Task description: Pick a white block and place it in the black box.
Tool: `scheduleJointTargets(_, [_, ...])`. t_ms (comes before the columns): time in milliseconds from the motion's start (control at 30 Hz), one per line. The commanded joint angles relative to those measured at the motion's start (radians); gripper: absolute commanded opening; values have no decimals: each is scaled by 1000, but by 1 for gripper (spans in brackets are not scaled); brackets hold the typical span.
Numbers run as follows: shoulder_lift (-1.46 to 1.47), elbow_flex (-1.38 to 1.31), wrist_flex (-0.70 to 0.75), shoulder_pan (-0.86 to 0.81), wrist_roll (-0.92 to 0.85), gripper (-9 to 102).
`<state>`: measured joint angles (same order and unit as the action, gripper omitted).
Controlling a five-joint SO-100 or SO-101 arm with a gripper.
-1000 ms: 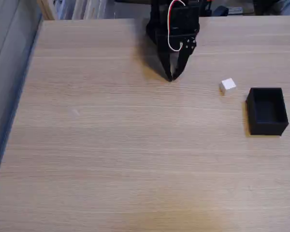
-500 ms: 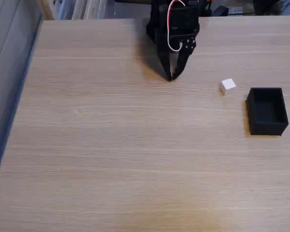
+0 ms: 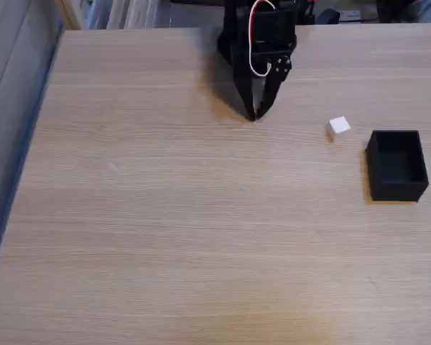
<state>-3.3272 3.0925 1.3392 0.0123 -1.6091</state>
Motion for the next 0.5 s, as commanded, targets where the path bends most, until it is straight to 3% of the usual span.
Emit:
scheduleJointTargets(0, [-5,14,8,-8,-9,0])
scheduleJointTargets(267, [0,-5,2,-29,-49,0])
scheduleJointTargets(467, [132,-126,-17,44,25,1])
